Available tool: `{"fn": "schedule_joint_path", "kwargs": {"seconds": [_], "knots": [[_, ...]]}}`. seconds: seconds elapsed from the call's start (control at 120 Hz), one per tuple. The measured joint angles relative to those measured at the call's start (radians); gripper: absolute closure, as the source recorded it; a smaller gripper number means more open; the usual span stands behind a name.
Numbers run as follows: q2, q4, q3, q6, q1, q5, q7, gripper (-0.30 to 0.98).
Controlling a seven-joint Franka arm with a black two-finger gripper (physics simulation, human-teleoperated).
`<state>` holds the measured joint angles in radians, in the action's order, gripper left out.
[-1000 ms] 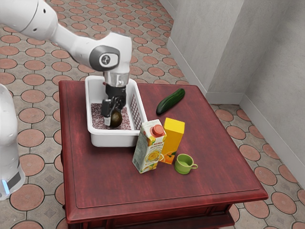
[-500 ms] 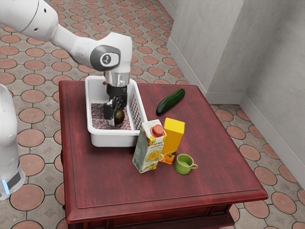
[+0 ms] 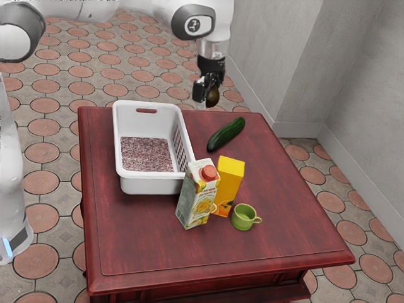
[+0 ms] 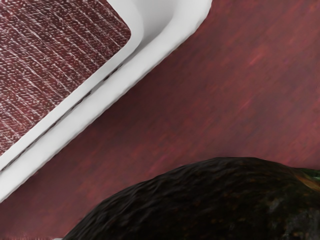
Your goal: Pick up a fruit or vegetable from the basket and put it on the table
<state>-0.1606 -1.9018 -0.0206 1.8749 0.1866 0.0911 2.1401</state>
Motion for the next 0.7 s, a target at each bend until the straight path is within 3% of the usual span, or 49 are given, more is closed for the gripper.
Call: {"fn": "schedule_joint_path", "kwargs": {"seconds": [0.233, 0.4, 0.533, 0.7], "knots": [[0.176, 0.193, 0.024, -0.044, -0.004, -0.036, -0.005, 0.27], [0.238, 0.248, 0.040, -0.050, -0.009, -0.041, -0.020, 0.27], [0.246, 0.256, 0.060, -0.049, -0.009, -0.046, -0.030, 0.11], [0.201, 0.229, 0.043, -0.042, -0.016, -0.019, -0.036, 0.03]]}}
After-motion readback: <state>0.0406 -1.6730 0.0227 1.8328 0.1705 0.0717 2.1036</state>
